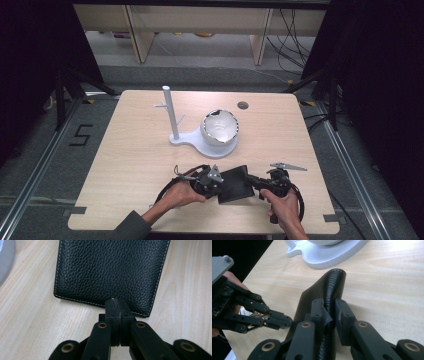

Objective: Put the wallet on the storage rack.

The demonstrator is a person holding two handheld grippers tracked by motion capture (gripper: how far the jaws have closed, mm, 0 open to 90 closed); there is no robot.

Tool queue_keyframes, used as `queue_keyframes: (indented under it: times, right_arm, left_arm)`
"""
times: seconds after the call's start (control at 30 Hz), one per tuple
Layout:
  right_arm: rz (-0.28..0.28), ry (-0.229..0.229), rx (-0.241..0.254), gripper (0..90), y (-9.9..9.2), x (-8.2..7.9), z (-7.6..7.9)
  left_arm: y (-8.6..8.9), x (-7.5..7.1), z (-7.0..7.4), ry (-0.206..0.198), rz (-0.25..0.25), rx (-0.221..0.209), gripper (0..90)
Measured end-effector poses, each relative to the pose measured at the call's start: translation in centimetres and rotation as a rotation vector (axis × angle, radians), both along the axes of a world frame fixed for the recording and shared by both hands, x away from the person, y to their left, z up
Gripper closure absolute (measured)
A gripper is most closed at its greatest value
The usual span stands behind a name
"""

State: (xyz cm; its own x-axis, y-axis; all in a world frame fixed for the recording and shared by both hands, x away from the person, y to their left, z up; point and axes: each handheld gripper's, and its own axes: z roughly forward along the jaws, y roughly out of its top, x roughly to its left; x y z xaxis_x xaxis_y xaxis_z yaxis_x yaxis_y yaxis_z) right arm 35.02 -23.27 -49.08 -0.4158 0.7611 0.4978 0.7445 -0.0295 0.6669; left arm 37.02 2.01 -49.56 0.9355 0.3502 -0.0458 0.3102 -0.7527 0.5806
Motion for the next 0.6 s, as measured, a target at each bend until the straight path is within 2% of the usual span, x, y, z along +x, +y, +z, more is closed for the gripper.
queue_keyframes:
  times: [0.17,0.3,0.33,0.37,0.4,0.47,0.53,0.57,0.6]
  right_arm:
    - [0.034,-0.016,0.007,80.0,0.3,0.3,0.6]
    - [0.04,-0.026,0.007,80.4,0.5,0.5,0.9]
    - [0.03,0.008,0.022,80.6,0.7,0.4,1.2]
    - [0.037,-0.001,0.02,80.6,0.9,0.4,1.4]
    - [0.059,-0.034,0.009,80.7,0.8,0.7,1.3]
    - [0.06,-0.035,0.008,80.8,0.8,0.7,1.5]
    - [0.068,-0.054,-0.003,81.0,0.7,1.0,1.9]
    - [0.057,-0.03,0.009,81.1,0.8,0.9,2.3]
    - [0.057,-0.03,0.009,81.1,0.8,0.9,2.3]
  left_arm:
    - [0.2,0.1,0.3,0.0,0.004,0.0,80.6]
    - [0.3,0.1,0.7,-0.004,0.009,-0.001,75.9]
    - [0.4,0.0,0.8,-0.009,0.01,-0.001,74.7]
    - [0.6,0.0,1.1,-0.011,0.016,-0.001,71.4]
    - [0.8,0.1,1.3,-0.013,0.017,-0.002,70.3]
    - [1.0,0.0,1.6,-0.018,0.02,-0.003,67.9]
    - [1.6,-0.3,2.3,-0.023,0.036,-0.039,66.6]
    - [1.6,-0.3,2.3,-0.023,0.036,-0.039,65.4]
    - [2.0,-0.2,2.6,-0.036,0.011,-0.008,65.4]
